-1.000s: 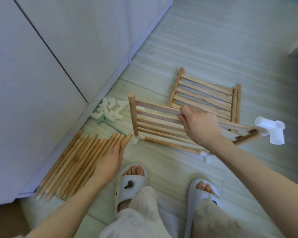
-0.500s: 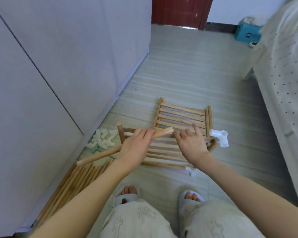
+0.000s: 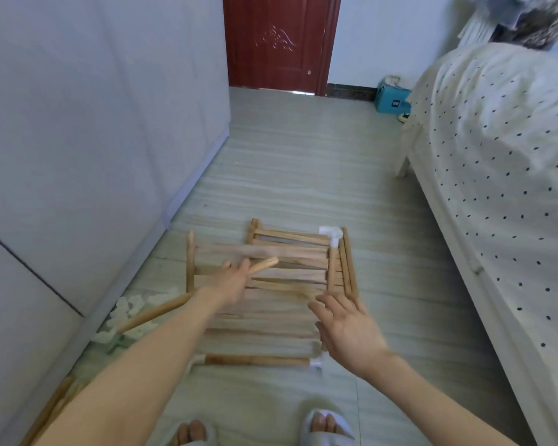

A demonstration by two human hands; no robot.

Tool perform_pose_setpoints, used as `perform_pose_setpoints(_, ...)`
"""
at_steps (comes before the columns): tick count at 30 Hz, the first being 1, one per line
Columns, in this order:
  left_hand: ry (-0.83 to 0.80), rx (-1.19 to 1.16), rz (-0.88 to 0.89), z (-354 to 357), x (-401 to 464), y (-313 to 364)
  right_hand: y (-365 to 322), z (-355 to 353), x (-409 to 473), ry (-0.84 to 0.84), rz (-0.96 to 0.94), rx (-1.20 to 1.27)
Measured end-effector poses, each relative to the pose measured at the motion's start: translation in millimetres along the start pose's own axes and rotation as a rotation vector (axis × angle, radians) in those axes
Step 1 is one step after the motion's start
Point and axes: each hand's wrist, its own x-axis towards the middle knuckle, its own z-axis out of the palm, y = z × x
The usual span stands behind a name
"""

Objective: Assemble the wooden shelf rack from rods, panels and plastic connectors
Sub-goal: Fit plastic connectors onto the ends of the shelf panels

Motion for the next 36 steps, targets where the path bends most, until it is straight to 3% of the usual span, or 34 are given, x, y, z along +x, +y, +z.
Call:
perform_pose_setpoints(3,-0.015,-0.017,-0.013,32,25,-8,19,27,16,-0.035,0.075,0.062)
perform_pose_setpoints(8,-0.025,-0.115,0.015,90,32,-19,47,96,63,-0.361,0.159,0.131)
perform_pose_setpoints(12,-0.075,-0.16,-0.032,132,25,-39,52,154,98,-0.498,0.182,0.128)
perform_pose_setpoints(19,-0.213,-0.152,-0.026,184,-9,-51,40,223,125,-0.467,0.066,0.093)
perform_pose_setpoints(25,-0.304,-0.197,-0.046,188,-14,-48,33,232,146,-0.48,0.068,0.041)
perform_pose_setpoints(29,-0.215,-0.269,-0.044,171,-14,-46,28,229,129,-0.579,0.13,0.29)
perform_pose_setpoints(36,0.296,-0.08,0.172,66,-10,-12,13,187,78,-0.25,0.124,0.254)
